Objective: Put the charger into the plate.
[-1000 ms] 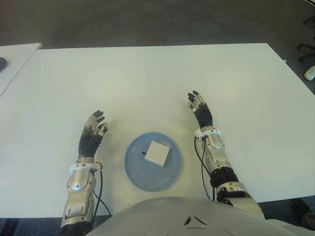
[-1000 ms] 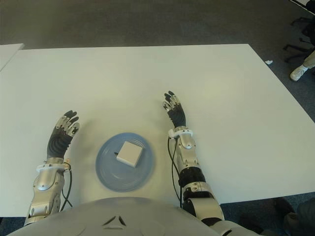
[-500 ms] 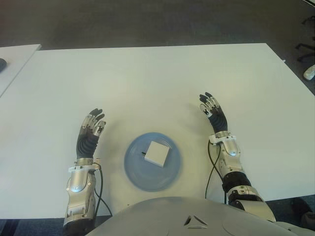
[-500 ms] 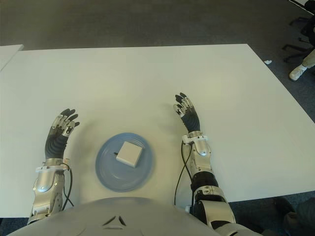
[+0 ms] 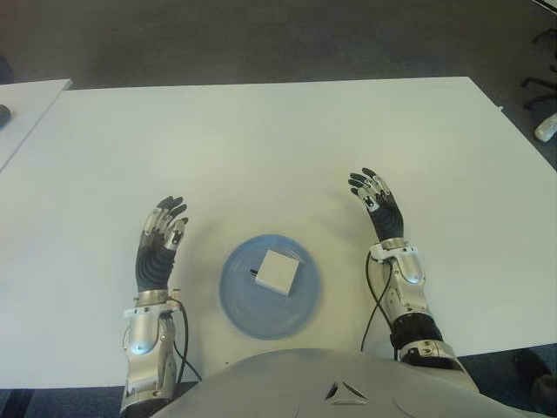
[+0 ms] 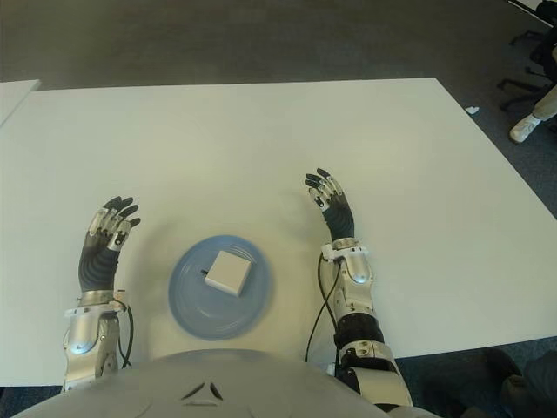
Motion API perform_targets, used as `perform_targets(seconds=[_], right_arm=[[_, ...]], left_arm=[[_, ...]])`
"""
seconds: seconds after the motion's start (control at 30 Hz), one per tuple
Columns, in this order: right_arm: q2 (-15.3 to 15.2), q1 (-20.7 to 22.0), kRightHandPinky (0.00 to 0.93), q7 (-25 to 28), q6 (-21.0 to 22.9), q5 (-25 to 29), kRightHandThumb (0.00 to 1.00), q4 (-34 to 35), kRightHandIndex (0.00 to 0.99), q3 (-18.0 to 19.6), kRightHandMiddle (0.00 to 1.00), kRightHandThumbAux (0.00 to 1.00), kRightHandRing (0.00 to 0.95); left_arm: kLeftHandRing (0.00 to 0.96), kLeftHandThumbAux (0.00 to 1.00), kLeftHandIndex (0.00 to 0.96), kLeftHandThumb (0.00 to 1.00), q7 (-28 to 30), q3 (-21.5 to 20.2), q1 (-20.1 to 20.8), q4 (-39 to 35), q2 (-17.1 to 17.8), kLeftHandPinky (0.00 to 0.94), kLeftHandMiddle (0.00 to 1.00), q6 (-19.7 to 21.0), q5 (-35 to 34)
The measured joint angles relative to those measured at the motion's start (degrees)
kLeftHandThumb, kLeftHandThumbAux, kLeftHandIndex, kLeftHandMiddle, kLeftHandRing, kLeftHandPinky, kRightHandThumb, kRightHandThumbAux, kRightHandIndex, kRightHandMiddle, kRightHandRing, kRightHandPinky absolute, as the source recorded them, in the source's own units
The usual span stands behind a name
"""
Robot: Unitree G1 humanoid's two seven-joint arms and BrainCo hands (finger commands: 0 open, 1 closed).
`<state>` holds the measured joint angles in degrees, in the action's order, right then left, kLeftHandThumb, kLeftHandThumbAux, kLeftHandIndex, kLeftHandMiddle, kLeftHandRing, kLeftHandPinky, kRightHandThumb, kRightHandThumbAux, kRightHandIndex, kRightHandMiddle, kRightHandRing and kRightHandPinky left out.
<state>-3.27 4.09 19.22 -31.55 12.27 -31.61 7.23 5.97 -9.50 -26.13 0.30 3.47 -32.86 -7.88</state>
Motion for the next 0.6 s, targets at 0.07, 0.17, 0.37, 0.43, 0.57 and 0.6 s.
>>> perform_targets(seconds=[0.07, 0.17, 0.37, 0.43, 0.57, 0.6], right_arm=[[-0.1, -0.2, 0.171, 0.7, -0.5, 0.2, 0.354, 0.1, 0.140, 0.2, 0.242, 0.534, 0.205], [0.0, -0.4, 0.175, 1.7, -2.0, 0.3, 0.341, 0.5, 0.146, 0.3, 0.235, 0.523, 0.203], [-0.1, -0.4, 0.162, 1.8, -5.5, -0.3, 0.302, 0.3, 0.151, 0.4, 0.222, 0.513, 0.191], [-0.1, -0.2, 0.156, 1.3, -6.5, -0.8, 0.286, -0.1, 0.148, 0.5, 0.215, 0.511, 0.184], [-0.2, 0.4, 0.151, 0.2, -7.5, -1.8, 0.260, -1.2, 0.142, 0.5, 0.204, 0.509, 0.175], [-0.3, 0.6, 0.151, 0.0, -7.5, -1.9, 0.258, -1.5, 0.141, 0.5, 0.203, 0.509, 0.174]], left_arm=[[0.201, 0.531, 0.163, 0.302, 0.0, 0.1, -0.4, 0.0, -0.3, 0.234, 0.194, -2.0, 0.0], [0.196, 0.537, 0.168, 0.305, 0.0, 0.5, -1.0, -0.5, -0.8, 0.227, 0.191, -3.9, 0.0], [0.187, 0.522, 0.176, 0.288, -0.1, 1.2, -1.1, -0.8, -1.7, 0.204, 0.185, -4.0, 1.3], [0.185, 0.514, 0.180, 0.284, -0.2, 1.2, -0.7, -0.7, -1.8, 0.201, 0.185, -3.3, 1.4], [0.180, 0.507, 0.183, 0.281, -1.2, 1.1, 0.0, -0.7, -2.0, 0.200, 0.185, -1.8, 2.2], [0.180, 0.506, 0.183, 0.281, -1.5, 1.0, 0.1, -0.7, -2.0, 0.200, 0.185, -1.5, 2.3]])
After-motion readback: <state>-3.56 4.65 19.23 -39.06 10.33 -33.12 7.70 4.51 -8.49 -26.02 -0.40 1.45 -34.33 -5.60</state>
